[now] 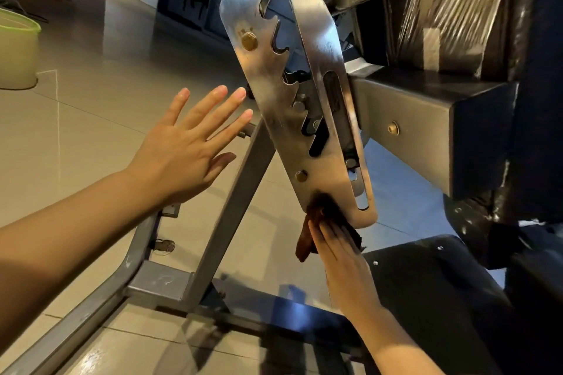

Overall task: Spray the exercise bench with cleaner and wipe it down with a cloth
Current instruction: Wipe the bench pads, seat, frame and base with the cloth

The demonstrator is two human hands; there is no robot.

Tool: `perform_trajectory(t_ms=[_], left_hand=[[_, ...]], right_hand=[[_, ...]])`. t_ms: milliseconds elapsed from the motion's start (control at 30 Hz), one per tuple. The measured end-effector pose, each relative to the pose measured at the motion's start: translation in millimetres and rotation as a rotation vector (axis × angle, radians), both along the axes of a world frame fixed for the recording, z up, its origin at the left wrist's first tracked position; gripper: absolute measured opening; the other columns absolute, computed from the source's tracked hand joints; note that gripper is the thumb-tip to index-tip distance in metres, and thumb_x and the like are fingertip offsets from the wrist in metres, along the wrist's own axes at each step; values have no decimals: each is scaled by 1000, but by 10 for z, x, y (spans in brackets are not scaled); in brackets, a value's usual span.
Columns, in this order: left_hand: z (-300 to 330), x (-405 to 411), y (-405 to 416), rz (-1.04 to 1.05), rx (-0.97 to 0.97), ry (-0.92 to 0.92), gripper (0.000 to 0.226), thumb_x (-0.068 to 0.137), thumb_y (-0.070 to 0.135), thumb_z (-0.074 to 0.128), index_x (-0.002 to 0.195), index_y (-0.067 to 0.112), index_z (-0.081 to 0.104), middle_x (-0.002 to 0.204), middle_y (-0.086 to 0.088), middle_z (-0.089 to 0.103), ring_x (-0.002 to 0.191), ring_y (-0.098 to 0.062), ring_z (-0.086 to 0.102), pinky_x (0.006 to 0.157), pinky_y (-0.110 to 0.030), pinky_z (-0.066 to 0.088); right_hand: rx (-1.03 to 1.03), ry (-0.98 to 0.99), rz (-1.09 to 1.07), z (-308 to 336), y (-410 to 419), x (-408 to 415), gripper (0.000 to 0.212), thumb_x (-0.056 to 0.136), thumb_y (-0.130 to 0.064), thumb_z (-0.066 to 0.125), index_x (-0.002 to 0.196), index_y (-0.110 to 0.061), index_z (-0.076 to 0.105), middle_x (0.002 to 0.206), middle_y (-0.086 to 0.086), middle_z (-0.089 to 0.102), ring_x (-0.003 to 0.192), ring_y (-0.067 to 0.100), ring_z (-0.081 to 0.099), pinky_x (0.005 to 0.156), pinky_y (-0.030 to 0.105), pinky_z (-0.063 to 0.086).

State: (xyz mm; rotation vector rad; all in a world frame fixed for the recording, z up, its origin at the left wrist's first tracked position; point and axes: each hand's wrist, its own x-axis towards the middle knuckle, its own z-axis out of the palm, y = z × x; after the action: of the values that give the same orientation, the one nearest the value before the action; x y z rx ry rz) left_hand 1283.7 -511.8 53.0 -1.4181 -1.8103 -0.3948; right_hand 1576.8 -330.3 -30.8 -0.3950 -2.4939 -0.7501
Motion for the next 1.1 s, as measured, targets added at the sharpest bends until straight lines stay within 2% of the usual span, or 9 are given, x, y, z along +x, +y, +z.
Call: perform_trajectory(t_ms=[133,200,300,367,433,533,667,867,1100], left_hand=[[-23,-64,-54,9,-17,-8,64,98,53,13,153,20,21,160,-9,15,148,-31,13,115,-58,16],[-9,-88,-75,10,-16,-8,64,98,53,12,153,21,20,160,-9,15,148,-31,13,115,-58,16],[47,-86,-107,4,-5,-24,65,98,53,14,152,19,24,160,-10,17,147,-32,15,114,-60,19],[79,-110,-136,4,5,-23,64,98,53,14,152,19,26,159,-11,18,146,-33,16,114,-60,19],[76,-142,-167,3,-2,-15,64,98,53,15,152,19,24,160,-11,18,147,-32,15,114,-59,18],[45,-172,-219,12,-23,-34,64,98,53,15,153,20,22,160,-10,16,147,-32,15,114,-59,18],[-3,-132,-258,12,-49,-36,63,98,53,17,152,21,22,159,-10,19,146,-32,18,112,-60,22],[-128,-34,-199,-26,-92,-19,61,98,52,18,151,22,24,157,-11,26,143,-33,24,110,-60,25],[-183,62,-4,-76,-108,-26,61,99,52,16,150,21,26,156,-11,28,143,-33,26,110,-61,27]], right_hand=[[81,178,226,477,-307,-485,51,87,-7,52,137,-12,41,138,7,50,129,27,43,111,44,32],[188,202,225,697,-340,-855,46,90,-14,48,135,-11,42,135,10,53,129,28,42,108,48,38],[218,184,171,706,-248,-1028,52,85,-16,59,134,-8,44,133,13,55,127,30,47,100,49,47],[228,165,182,516,-148,-825,54,83,-16,65,133,-10,44,136,9,47,128,28,44,100,49,47],[185,150,173,385,-90,-586,57,81,-13,71,132,-12,44,133,8,53,126,28,46,96,48,49],[51,95,68,352,-105,-405,83,64,-6,86,135,-12,42,126,13,64,117,34,61,91,45,51],[-16,3,-55,307,-98,-133,98,58,-1,89,140,-14,37,133,13,60,117,34,62,92,45,49],[-39,130,113,499,-152,-405,83,66,2,83,137,-9,41,139,13,51,129,32,46,101,49,39],[-72,156,207,679,-205,-458,75,70,5,78,135,-11,44,132,14,60,125,32,54,99,45,48]])
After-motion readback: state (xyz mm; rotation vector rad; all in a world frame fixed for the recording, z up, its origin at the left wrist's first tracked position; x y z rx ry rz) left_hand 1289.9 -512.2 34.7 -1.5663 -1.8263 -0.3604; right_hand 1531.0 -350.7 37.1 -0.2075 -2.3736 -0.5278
